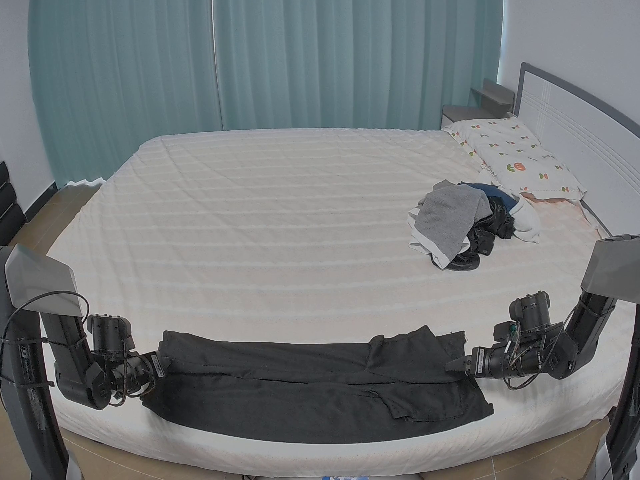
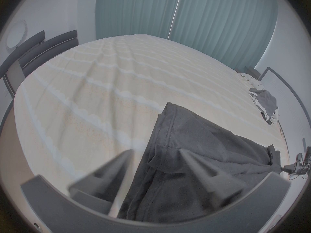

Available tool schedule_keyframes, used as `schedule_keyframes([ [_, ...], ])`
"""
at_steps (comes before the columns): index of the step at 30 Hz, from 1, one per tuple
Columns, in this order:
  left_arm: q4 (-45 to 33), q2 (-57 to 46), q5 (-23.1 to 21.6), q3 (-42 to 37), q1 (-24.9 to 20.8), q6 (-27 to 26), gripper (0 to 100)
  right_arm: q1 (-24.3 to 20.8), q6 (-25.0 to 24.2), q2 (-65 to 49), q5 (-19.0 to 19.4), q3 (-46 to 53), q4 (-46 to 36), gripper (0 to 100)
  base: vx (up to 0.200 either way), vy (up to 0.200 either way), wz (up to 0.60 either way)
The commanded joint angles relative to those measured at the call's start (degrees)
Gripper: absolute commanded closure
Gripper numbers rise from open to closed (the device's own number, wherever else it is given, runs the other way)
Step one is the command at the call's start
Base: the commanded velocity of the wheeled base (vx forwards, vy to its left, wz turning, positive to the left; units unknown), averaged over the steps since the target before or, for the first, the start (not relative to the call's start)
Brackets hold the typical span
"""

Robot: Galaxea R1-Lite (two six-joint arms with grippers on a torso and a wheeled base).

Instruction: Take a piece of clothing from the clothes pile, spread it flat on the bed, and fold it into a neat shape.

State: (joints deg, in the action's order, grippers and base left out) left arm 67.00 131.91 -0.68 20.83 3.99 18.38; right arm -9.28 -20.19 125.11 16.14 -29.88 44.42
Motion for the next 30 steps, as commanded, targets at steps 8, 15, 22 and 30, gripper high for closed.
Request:
schedule_keyframes([
  [8,2.5,-5.2,0.4,-2.7,1.5,4.9,0,2.0,-2.8,-4.4,0.1,-0.7,-0.3,0,0.0,0.0,0.0],
  [15,1.3,-8.1,-0.6,4.0,2.3,12.9,0,2.1,-7.8,-4.8,0.0,-2.2,-0.5,0,0.0,0.0,0.0],
  [22,-14.2,-7.8,-3.8,16.3,0.8,19.2,0,2.2,-12.2,-3.6,-0.1,-4.0,-0.7,0,0.0,0.0,0.0],
  [30,-24.3,-1.7,-8.0,24.9,0.2,19.6,0,2.2,-13.5,-2.5,-0.1,-4.3,-0.3,0,0.0,0.0,0.0],
])
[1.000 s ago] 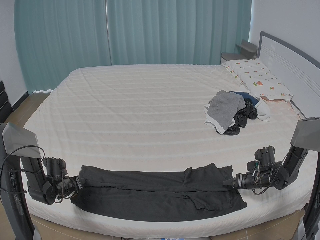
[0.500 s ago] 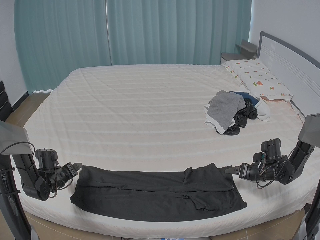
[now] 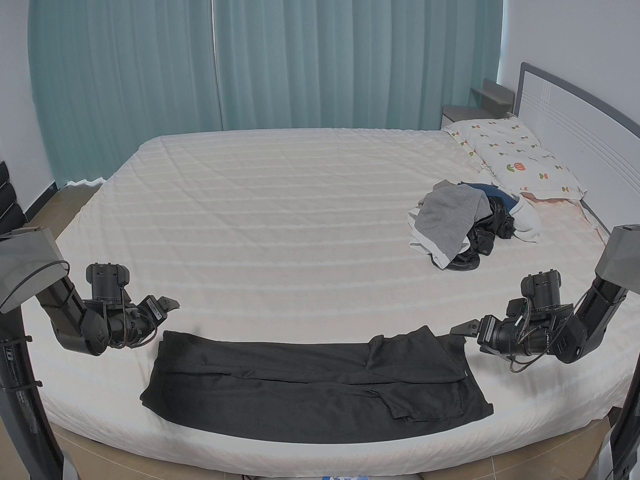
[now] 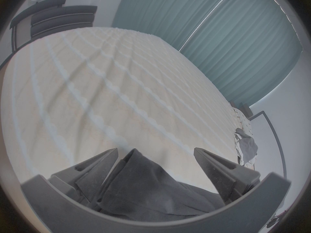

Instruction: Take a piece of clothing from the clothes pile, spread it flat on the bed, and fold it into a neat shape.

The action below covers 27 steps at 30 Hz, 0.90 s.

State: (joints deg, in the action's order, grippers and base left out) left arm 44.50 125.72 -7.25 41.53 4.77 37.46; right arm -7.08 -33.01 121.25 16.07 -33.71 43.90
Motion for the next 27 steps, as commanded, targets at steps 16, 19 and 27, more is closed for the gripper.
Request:
schedule_keyframes([
  [16,-1.8,6.6,-1.8,4.3,-1.6,0.4,0,-1.3,-9.1,3.0,0.2,-4.7,0.6,0,0.0,0.0,0.0],
  [19,-1.6,7.3,-1.7,4.5,-1.7,0.4,0,-1.3,-9.4,3.0,0.1,-4.7,0.6,0,0.0,0.0,0.0],
  [27,-1.5,7.9,-1.6,5.3,-1.7,0.3,0,-1.4,-9.3,4.3,0.0,-5.6,0.6,0,0.0,0.0,0.0],
])
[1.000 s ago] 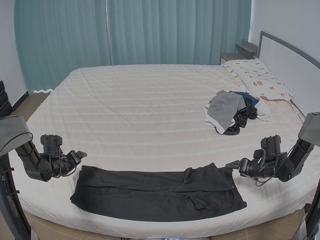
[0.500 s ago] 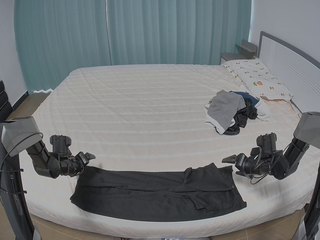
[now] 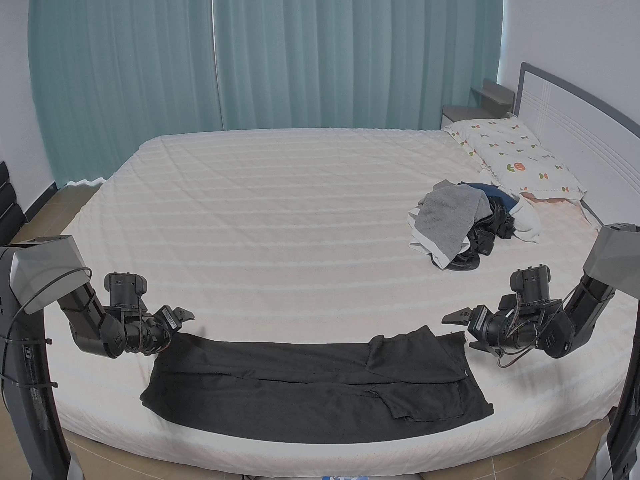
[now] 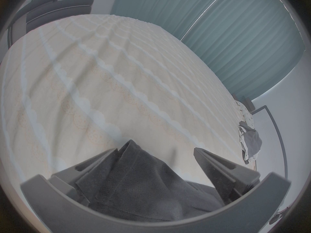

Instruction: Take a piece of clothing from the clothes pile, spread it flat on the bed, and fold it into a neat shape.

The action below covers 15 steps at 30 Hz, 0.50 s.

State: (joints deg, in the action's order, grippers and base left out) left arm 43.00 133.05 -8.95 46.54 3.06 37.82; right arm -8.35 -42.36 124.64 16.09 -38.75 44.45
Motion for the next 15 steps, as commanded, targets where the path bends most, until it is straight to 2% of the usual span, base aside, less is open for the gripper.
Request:
schedule_keyframes([
  [1,0.0,0.5,0.1,0.3,0.0,0.0,100,-0.2,0.1,1.0,0.0,-0.5,0.0,0,0.0,0.0,0.0],
  [8,0.7,0.7,0.8,0.0,0.9,0.3,100,0.0,0.2,2.3,-0.2,-2.0,-0.2,0,0.0,0.0,0.0],
  [15,1.4,0.5,1.0,0.0,1.1,4.5,100,0.1,0.1,3.8,-0.3,-4.0,-0.7,0,0.0,0.0,0.0],
])
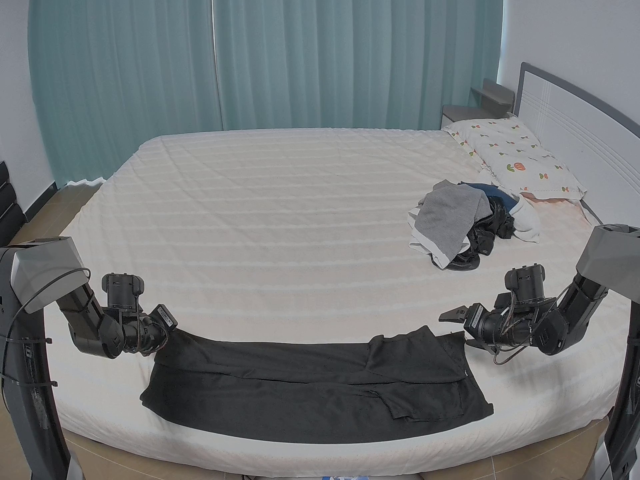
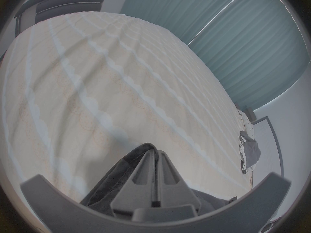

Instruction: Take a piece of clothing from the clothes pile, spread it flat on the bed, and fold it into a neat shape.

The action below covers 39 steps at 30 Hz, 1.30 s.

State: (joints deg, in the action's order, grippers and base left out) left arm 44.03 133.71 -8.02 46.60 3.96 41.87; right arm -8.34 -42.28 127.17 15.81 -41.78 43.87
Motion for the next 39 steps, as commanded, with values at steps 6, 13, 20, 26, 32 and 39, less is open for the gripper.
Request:
schedule_keyframes([
  [6,0.8,0.0,0.1,-0.4,0.3,0.6,100,0.5,0.0,2.2,0.0,-1.3,0.0,0,0.0,0.0,0.0],
  [13,0.8,0.1,0.1,-0.5,0.7,0.6,100,0.4,0.1,3.4,0.0,-1.6,0.6,0,0.0,0.0,0.0],
  [20,0.8,0.2,0.1,-0.5,1.0,0.5,100,0.5,0.0,5.5,-0.1,-3.7,0.6,100,0.0,0.0,0.0],
  [26,0.8,0.2,0.3,-0.6,1.4,0.5,100,2.6,-0.3,5.2,0.0,-3.8,0.8,100,0.0,0.0,0.0],
  [32,0.8,0.3,1.5,-0.4,1.9,0.7,100,3.7,-2.8,5.2,-0.1,-4.5,1.7,100,0.0,0.0,0.0],
  [39,0.8,0.4,2.0,-0.5,2.3,0.7,100,3.7,-4.4,6.1,-3.1,-4.7,3.8,100,0.0,0.0,0.0],
])
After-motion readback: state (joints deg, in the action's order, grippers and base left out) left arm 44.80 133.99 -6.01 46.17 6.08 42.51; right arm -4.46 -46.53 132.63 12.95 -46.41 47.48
